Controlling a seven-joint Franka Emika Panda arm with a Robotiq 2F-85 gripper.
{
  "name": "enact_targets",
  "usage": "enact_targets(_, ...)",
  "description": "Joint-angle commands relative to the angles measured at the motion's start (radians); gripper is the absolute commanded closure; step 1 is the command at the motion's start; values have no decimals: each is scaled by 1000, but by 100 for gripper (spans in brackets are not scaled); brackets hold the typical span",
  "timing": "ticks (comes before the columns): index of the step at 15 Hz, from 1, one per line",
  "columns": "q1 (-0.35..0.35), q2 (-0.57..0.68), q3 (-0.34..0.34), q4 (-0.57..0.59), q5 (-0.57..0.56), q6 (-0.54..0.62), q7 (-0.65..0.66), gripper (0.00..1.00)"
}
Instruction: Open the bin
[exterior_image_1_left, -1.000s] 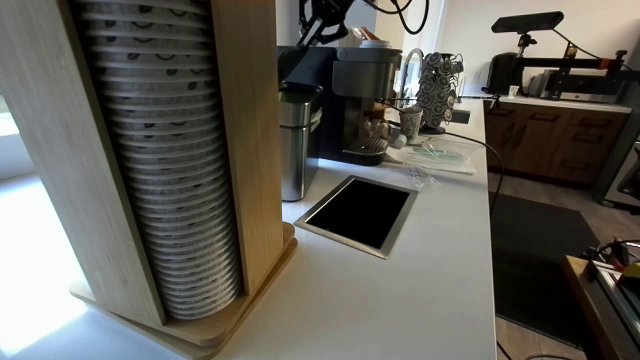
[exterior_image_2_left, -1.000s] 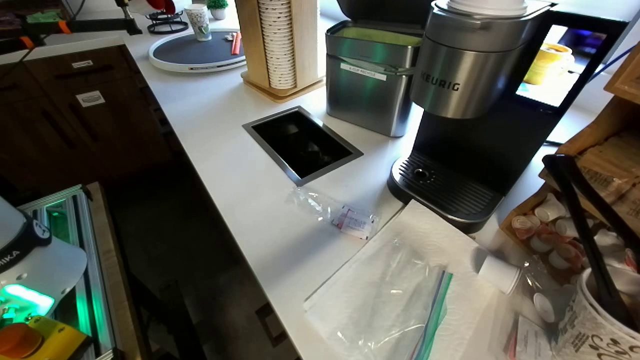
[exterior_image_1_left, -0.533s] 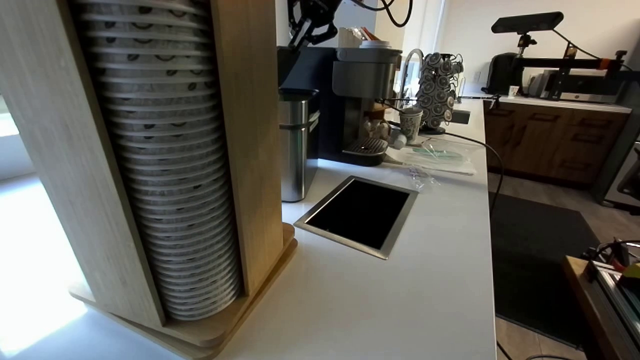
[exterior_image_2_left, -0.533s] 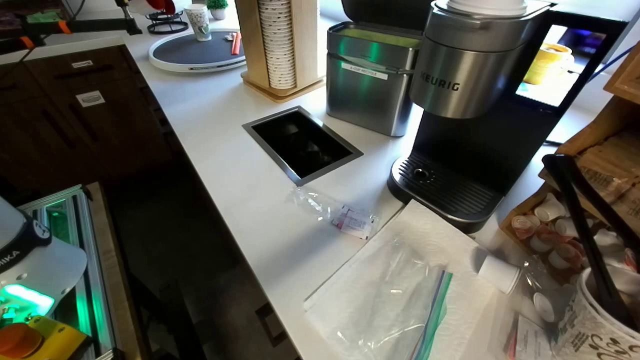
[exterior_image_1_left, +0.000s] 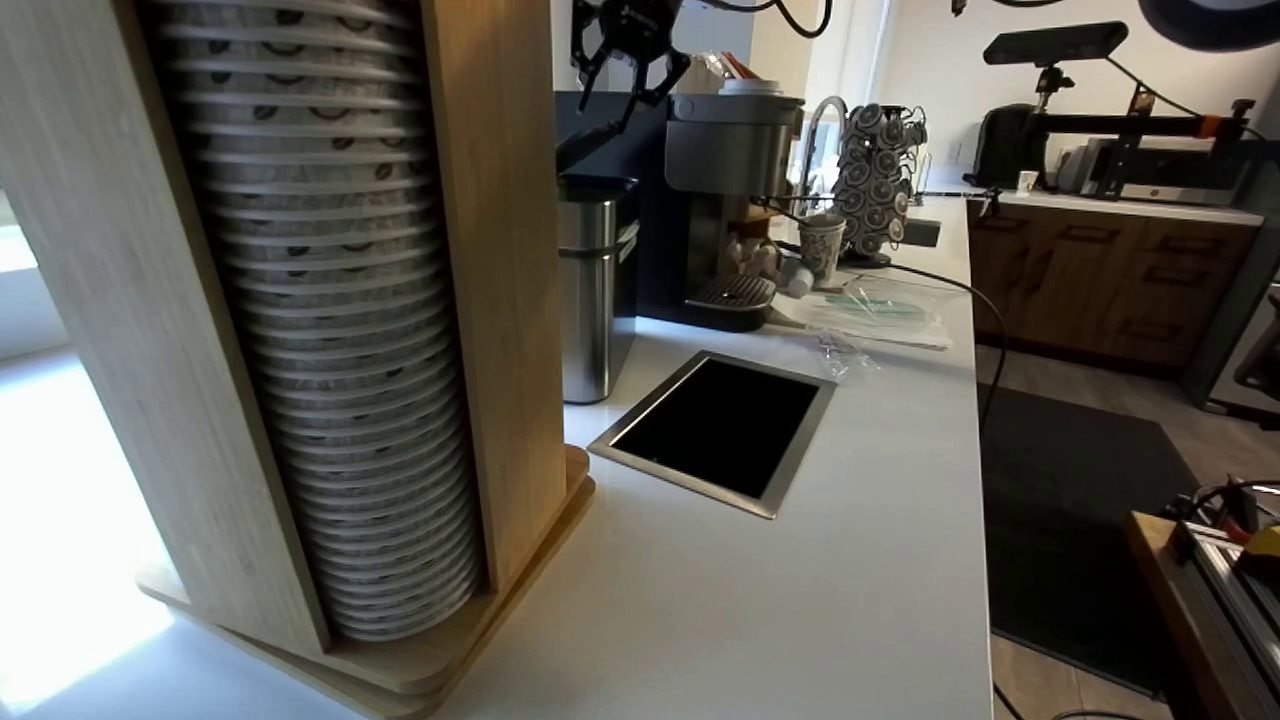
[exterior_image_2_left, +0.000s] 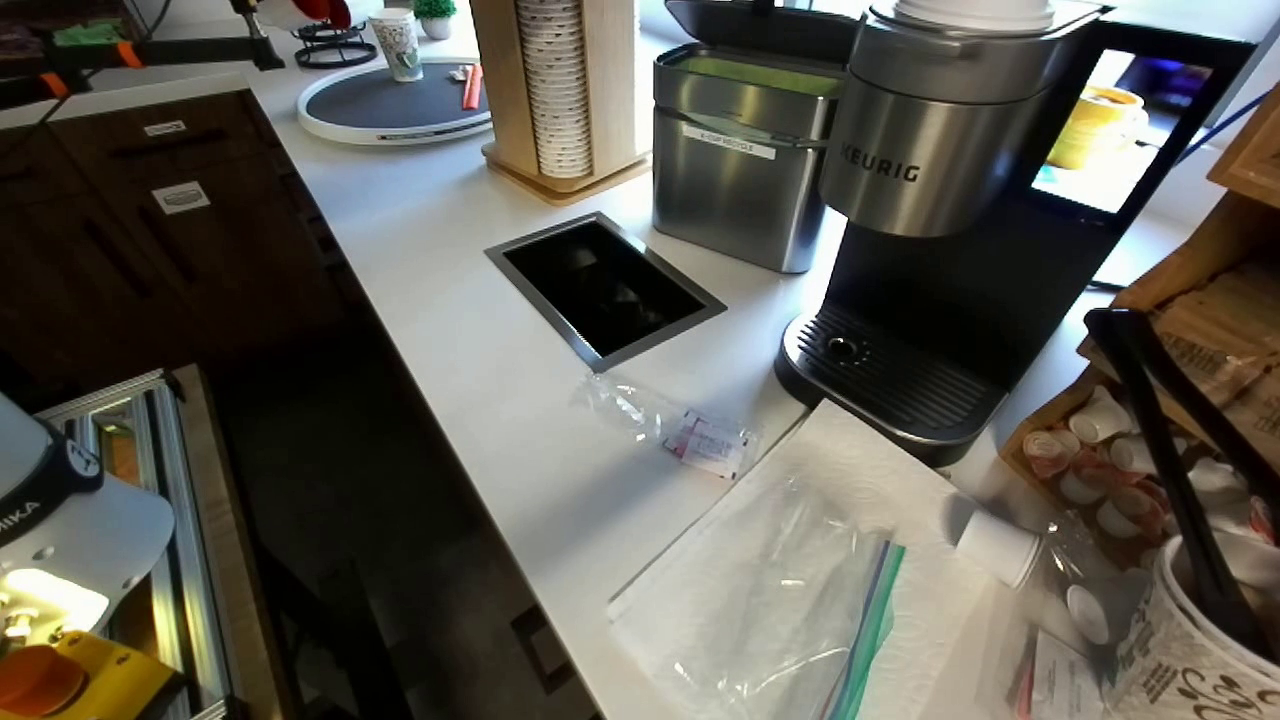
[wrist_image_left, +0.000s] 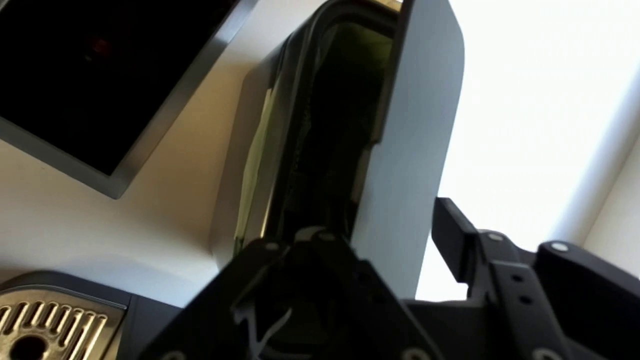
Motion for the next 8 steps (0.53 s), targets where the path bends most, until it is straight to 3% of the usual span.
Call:
enact_targets(1,-33,66,90,112,-56,-20,1,18)
enact_targets(3,-44,86,132,145,-44,-6,-8,5)
enact_targets(4,-31,82,110,135,-7,16,-24,0)
enact_targets(8,-35,99,142,154,25,101,-23,0)
